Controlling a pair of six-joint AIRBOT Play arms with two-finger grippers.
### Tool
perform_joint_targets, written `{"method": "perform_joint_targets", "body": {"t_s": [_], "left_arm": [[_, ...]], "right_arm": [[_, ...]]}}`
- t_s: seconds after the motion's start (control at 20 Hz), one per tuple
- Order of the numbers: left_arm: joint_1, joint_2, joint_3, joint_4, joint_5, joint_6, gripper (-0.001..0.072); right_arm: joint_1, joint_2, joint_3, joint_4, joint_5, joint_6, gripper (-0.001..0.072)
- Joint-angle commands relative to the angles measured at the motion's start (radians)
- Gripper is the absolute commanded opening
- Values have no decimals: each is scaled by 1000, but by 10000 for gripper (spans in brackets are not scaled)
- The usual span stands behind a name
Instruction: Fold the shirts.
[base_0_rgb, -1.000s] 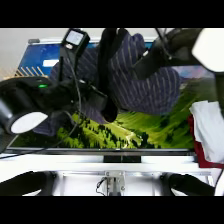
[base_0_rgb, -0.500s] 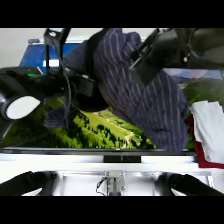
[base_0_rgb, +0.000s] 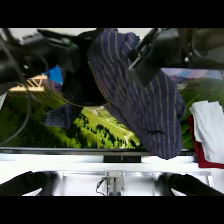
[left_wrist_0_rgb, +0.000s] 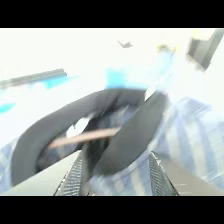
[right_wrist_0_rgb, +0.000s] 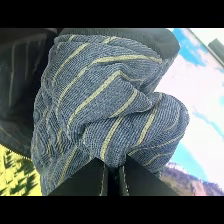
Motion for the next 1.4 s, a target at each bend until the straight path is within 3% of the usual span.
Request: {"method": "perform_joint_targets", "body": {"t_s": [0.0, 0.1, 0.2, 0.7, 0.75, 0.85, 0.9, 0.95, 1.0, 1.1, 1.15, 1.2, 1.25, 1.35], "left_arm": [[-13, 6, 17, -2, 169, 2, 515], [-11, -24, 17, -2, 236, 2, 522], [-11, -64, 17, -2, 298, 2, 616], [39, -170, 17, 2, 317, 2, 597], [46, -172, 17, 1, 317, 1, 571], [50, -177, 17, 1, 320, 1, 251], [49, -180, 17, 0, 335, 1, 164], [49, -184, 17, -11, 367, 1, 140], [49, -187, 17, -30, 410, 2, 55], [50, -187, 18, -32, 445, 2, 59], [54, -184, 19, -29, 445, 3, 58], [61, -179, 19, -29, 444, 3, 58], [70, -172, 19, -29, 441, 3, 58], [85, -154, 19, -29, 441, 5, 58]], "right_arm": [[1, -6, -2, -1, -22, -1, 86], [1, -6, -14, 2, -29, -1, 86], [1, -8, -19, 9, -35, -1, 86], [2, -8, -19, 10, -45, -3, 87], [2, -8, -19, 11, -47, -5, 87], [2, -8, -19, 21, -55, -9, 87], [2, -8, -19, 31, -57, -9, 87], [2, -8, -19, 38, -58, -9, 87], [2, -8, -19, 46, -59, -9, 87], [2, -8, -19, 51, -59, -8, 94], [1, -7, -19, 51, -59, -6, 163], [1, -5, -19, 48, -58, 8, 464], [1, -2, -19, 36, -57, 13, 573], [1, 13, -19, -5, -50, 23, 573]]}}
